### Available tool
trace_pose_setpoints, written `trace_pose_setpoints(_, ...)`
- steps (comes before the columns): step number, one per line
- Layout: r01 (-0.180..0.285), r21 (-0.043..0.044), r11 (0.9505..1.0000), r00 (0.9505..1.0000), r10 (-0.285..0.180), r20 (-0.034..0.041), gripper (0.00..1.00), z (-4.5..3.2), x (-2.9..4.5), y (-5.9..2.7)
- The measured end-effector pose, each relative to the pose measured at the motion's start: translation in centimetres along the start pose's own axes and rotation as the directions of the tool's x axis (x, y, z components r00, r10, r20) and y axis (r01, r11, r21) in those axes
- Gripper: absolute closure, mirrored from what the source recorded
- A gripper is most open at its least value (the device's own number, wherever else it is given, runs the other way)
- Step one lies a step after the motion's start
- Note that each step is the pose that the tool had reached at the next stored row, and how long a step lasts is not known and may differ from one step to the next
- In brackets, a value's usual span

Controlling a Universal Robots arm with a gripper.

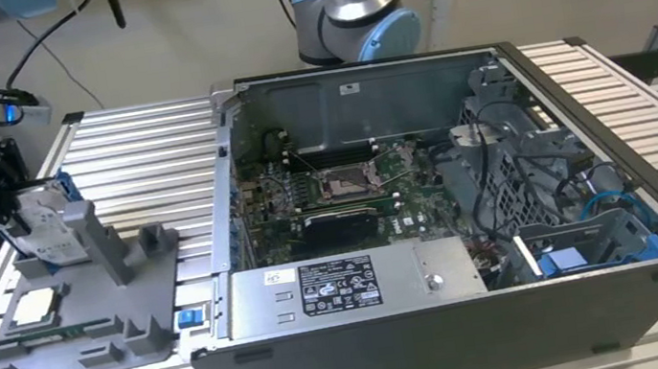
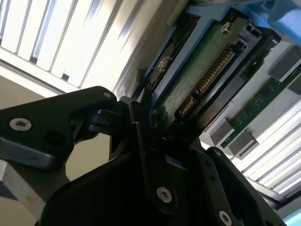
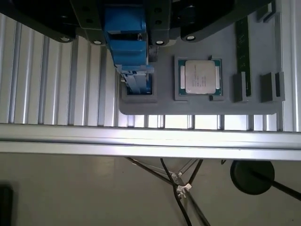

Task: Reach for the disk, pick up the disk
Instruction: 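Pick up the disk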

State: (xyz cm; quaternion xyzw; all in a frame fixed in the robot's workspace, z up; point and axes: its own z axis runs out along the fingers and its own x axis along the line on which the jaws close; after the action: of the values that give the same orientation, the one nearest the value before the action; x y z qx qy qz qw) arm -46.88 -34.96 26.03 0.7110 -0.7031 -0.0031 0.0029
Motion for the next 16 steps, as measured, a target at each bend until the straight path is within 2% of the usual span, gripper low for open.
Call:
trace_pose_setpoints(1,0.000,0.0000,1.0000,1.0000,0.000,0.0003,1.00,0.00,0.00,0.00)
trace_pose_setpoints(3,0.000,-0.0003,1.0000,1.0000,0.000,0.0089,1.00,-0.02,0.00,0.01)
trace_pose_setpoints(4,0.000,-0.0002,1.0000,1.0000,0.000,0.0099,1.00,-0.02,-0.01,0.00)
trace_pose_setpoints(5,0.000,-0.0001,1.0000,1.0000,0.000,0.0093,1.00,-0.02,-0.01,0.00)
trace_pose_setpoints(8,0.000,-0.0001,1.0000,1.0000,0.000,-0.0011,1.00,-0.01,-0.01,0.01)
trace_pose_setpoints(9,0.000,-0.0001,1.0000,1.0000,0.000,-0.0010,1.00,-0.01,0.00,0.01)
trace_pose_setpoints(11,0.000,-0.0002,1.0000,1.0000,0.000,0.0099,1.00,-0.03,0.00,0.01)
trace_pose_setpoints(13,0.000,0.0001,1.0000,0.9999,0.000,0.0107,1.00,-0.03,-0.01,0.01)
trace_pose_setpoints(16,0.000,0.0002,1.0000,1.0000,0.000,0.0077,1.00,-0.04,-0.01,0.01)
